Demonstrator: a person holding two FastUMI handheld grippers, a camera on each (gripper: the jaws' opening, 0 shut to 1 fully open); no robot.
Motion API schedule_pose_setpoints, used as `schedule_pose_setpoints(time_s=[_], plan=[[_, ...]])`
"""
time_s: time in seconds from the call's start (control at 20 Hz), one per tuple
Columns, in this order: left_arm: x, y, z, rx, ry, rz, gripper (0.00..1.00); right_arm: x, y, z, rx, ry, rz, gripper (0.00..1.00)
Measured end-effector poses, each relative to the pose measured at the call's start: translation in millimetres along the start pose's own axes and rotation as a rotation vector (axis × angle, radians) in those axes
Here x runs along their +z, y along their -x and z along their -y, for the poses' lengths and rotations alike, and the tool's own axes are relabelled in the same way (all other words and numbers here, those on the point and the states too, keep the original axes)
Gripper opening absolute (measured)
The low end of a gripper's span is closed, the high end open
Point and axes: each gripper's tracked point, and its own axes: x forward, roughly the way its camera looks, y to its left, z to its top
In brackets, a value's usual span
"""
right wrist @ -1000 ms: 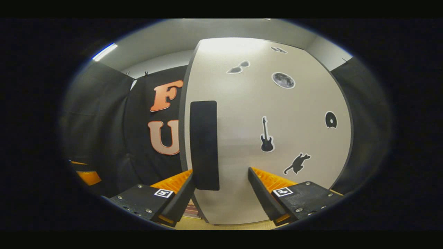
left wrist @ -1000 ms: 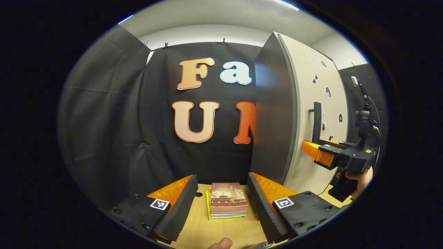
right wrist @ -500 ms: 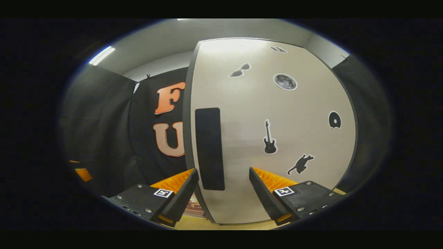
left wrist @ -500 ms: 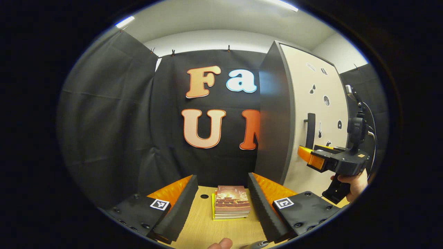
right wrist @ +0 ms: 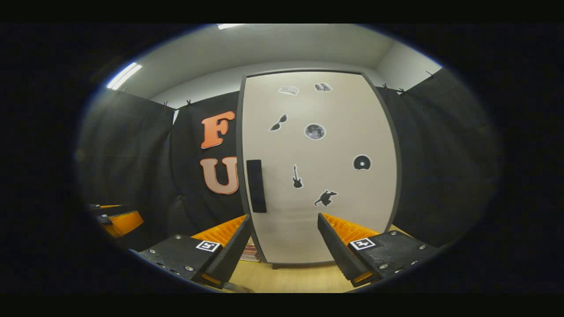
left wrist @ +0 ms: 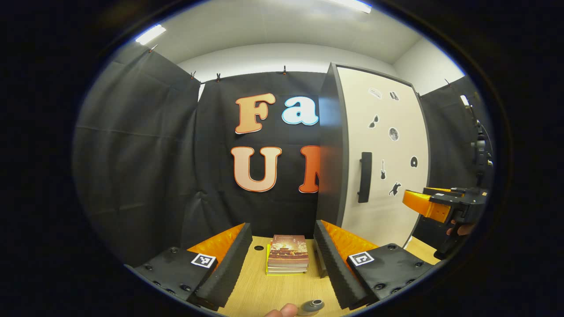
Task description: Open the cabinet door with the right hand, grasp the bottle in the cabinet with the left hand and place it on the coaster, then close the cabinet door with the right hand.
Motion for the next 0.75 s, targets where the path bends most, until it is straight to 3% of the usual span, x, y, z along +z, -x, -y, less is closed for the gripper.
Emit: schedule_pose_setpoints(time_s=[0.35,0.4,0.45,0.5,0.75], plan=[[1,47,37,-0.031,0.018,-0.002,0.94,15,103,34,-0.062,0.007,-0.003,0.92],[0,53,42,-0.034,0.023,-0.005,0.94,19,114,37,-0.066,0.006,0.002,0.87],[-1,58,46,-0.038,0.024,-0.007,0.94,23,124,40,-0.067,0.005,0.011,0.92],[-1,63,50,-0.044,0.021,-0.01,0.94,24,131,42,-0.073,0.004,0.015,0.87],[9,82,61,-0.047,0.009,-0.001,0.94,27,158,52,-0.097,0.017,0.011,0.92]])
